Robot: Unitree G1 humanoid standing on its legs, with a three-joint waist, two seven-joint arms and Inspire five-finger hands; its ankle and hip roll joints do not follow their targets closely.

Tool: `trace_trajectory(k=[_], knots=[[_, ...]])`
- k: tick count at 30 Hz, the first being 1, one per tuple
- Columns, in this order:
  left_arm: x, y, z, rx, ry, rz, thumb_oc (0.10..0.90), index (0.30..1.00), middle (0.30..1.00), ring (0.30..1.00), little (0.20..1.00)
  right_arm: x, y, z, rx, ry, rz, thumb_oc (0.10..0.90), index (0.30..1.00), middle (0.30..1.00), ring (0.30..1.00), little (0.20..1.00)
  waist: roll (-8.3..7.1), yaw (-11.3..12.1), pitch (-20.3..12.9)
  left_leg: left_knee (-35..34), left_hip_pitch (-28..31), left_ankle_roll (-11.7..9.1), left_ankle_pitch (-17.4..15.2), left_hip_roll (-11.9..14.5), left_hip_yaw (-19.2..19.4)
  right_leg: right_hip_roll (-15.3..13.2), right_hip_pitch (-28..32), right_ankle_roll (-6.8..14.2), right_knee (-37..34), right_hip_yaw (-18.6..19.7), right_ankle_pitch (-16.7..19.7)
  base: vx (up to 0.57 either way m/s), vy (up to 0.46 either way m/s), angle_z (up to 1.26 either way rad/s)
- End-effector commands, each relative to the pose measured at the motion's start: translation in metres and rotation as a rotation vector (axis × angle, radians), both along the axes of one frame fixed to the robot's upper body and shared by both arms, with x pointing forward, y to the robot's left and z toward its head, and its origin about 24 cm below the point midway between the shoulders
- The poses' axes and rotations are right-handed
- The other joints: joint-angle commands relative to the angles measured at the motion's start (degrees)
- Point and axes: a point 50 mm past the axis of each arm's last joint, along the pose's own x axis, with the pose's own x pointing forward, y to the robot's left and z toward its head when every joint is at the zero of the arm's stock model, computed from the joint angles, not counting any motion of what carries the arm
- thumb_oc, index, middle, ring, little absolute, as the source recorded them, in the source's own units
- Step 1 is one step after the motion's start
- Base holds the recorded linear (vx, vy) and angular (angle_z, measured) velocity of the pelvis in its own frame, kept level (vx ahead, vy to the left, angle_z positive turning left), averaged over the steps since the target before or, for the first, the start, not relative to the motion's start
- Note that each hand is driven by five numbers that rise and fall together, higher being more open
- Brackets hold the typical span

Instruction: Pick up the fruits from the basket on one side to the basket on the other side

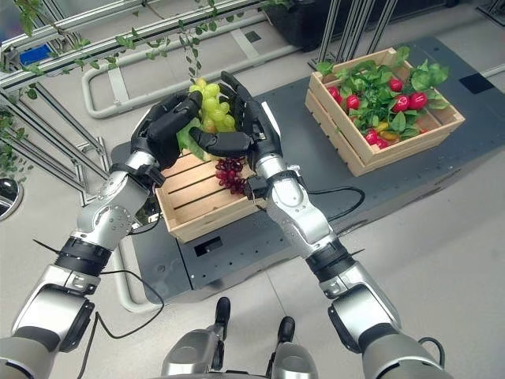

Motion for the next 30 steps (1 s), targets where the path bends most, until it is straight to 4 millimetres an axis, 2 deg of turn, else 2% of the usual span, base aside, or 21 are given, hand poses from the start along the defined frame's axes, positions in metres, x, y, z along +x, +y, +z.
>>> trace_trajectory(k=[1,8,21,30], knots=[[0.001,-0.040,0.018,-0.039,-0.128,-0.184,0.400,0.300,0.300,0.300,0.300,-0.005,0.036,-0.021,0.059,0.076,0.062,0.800,0.900,0.900,0.900,0.900,-1.28,0.8,-18.9,0.1,4.1,-0.8,-8.3,-0.9,0.0,-3.2,2.1,-2.4,0.1,0.0,-2.6,0.00,0.000,0.00],[-0.005,-0.054,0.022,-0.038,-0.151,-0.252,0.400,0.300,0.300,0.300,0.300,0.008,0.026,-0.039,-0.098,0.149,-0.081,0.800,0.900,0.900,0.900,0.900,-1.36,1.1,-19.2,0.1,4.7,-0.7,-8.6,-0.9,-0.3,-3.2,2.6,-2.4,0.1,0.2,-2.7,0.00,0.003,0.04],[-0.015,-0.065,0.032,-0.038,-0.186,-0.329,0.400,0.300,0.300,0.300,0.300,0.015,0.014,-0.074,-0.232,0.284,-0.131,0.800,0.900,0.900,0.900,0.900,-1.60,2.0,-19.5,0.1,5.1,-0.6,-9.0,-1.0,-0.7,-3.4,3.3,-2.4,0.1,-0.4,-2.8,0.00,0.000,0.00],[-0.021,-0.068,0.029,-0.035,-0.178,-0.364,0.400,0.300,0.300,0.300,0.300,0.015,0.011,-0.067,-0.177,0.229,-0.155,0.800,0.900,0.900,0.900,0.900,-1.61,2.4,-19.4,0.1,5.2,-0.5,-9.0,-1.2,-1.1,-3.4,3.3,-2.2,0.1,-0.4,-2.6,0.00,0.001,0.02]])
